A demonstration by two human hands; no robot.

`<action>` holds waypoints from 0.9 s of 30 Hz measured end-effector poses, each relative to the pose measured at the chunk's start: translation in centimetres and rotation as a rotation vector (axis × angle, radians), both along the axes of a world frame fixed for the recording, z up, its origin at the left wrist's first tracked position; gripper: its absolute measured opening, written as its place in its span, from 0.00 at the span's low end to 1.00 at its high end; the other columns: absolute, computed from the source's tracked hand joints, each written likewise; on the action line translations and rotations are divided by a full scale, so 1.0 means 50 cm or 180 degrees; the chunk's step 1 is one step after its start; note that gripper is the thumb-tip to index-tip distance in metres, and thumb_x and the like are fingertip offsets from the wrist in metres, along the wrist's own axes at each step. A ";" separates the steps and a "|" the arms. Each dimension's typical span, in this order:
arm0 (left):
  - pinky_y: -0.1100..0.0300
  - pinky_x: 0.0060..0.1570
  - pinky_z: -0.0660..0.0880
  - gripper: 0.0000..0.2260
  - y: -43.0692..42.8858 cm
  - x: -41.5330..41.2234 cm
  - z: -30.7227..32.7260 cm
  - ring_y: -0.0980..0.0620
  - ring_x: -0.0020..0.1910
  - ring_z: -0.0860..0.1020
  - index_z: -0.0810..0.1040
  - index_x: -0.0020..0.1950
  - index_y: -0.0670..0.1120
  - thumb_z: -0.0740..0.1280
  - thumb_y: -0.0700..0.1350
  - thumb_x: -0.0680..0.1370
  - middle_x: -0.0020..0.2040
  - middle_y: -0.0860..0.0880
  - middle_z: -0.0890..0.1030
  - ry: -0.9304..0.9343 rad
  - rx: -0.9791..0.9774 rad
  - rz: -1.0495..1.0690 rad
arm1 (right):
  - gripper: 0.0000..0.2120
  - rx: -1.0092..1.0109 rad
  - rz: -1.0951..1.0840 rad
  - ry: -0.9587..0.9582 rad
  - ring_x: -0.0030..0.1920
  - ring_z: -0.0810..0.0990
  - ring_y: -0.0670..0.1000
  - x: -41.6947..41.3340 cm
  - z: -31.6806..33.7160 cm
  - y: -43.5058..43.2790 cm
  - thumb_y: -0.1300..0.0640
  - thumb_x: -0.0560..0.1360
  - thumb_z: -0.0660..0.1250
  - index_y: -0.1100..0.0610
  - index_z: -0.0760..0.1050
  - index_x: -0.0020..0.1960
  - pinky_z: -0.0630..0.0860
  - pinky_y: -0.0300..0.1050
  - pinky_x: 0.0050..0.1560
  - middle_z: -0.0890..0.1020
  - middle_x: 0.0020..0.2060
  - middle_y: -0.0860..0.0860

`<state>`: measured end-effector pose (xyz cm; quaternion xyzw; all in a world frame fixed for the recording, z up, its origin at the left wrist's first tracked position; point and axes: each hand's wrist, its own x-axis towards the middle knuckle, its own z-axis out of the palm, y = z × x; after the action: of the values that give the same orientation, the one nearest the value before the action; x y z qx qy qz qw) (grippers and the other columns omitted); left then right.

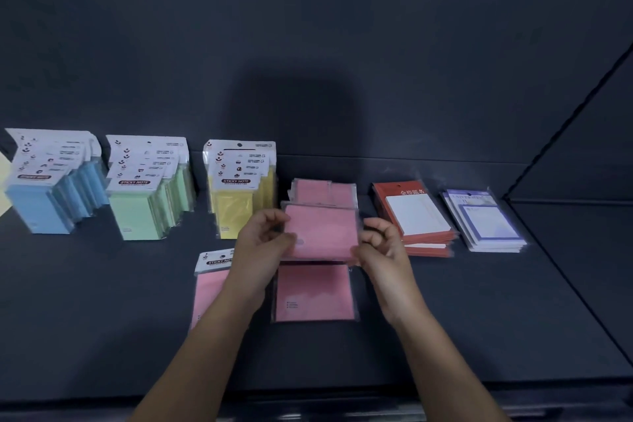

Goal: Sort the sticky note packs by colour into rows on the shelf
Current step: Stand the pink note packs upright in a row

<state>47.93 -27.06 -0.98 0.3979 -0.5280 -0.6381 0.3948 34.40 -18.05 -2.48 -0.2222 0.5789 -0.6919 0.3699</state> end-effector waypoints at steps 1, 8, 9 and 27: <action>0.70 0.32 0.71 0.15 0.005 0.010 -0.001 0.55 0.37 0.73 0.76 0.45 0.46 0.62 0.26 0.72 0.41 0.49 0.76 -0.0068 0.0013 -0.0214 | 0.19 0.0000 -0.0006 0.0061 0.35 0.74 0.47 0.001 -0.002 0.006 0.75 0.71 0.60 0.54 0.68 0.52 0.74 0.37 0.35 0.77 0.38 0.51; 0.66 0.37 0.73 0.16 0.040 0.043 -0.012 0.54 0.39 0.75 0.79 0.50 0.49 0.63 0.29 0.72 0.43 0.48 0.79 -0.0355 -0.0067 -0.0480 | 0.08 0.0178 0.0073 0.0975 0.33 0.73 0.42 0.018 -0.014 0.027 0.66 0.71 0.70 0.54 0.76 0.43 0.72 0.35 0.36 0.79 0.35 0.45; 0.64 0.39 0.73 0.16 0.043 0.046 -0.017 0.53 0.41 0.75 0.79 0.50 0.49 0.63 0.29 0.73 0.44 0.47 0.79 -0.0362 -0.0080 -0.0489 | 0.08 0.0169 0.0024 0.0947 0.33 0.74 0.42 0.020 -0.016 0.030 0.66 0.71 0.70 0.54 0.76 0.42 0.72 0.34 0.36 0.80 0.36 0.45; 0.65 0.64 0.53 0.23 0.080 0.048 -0.064 0.49 0.68 0.58 0.67 0.69 0.47 0.66 0.43 0.75 0.72 0.50 0.62 -0.2568 -0.1628 -0.0576 | 0.16 0.1499 0.0267 0.3155 0.43 0.74 0.45 0.032 -0.024 0.050 0.58 0.74 0.68 0.56 0.76 0.61 0.70 0.36 0.49 0.73 0.54 0.47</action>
<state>50.34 -23.07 -4.20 0.4563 -0.8112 -0.3145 0.1867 35.99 -15.58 -3.67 -0.4556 0.8135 -0.3409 0.1201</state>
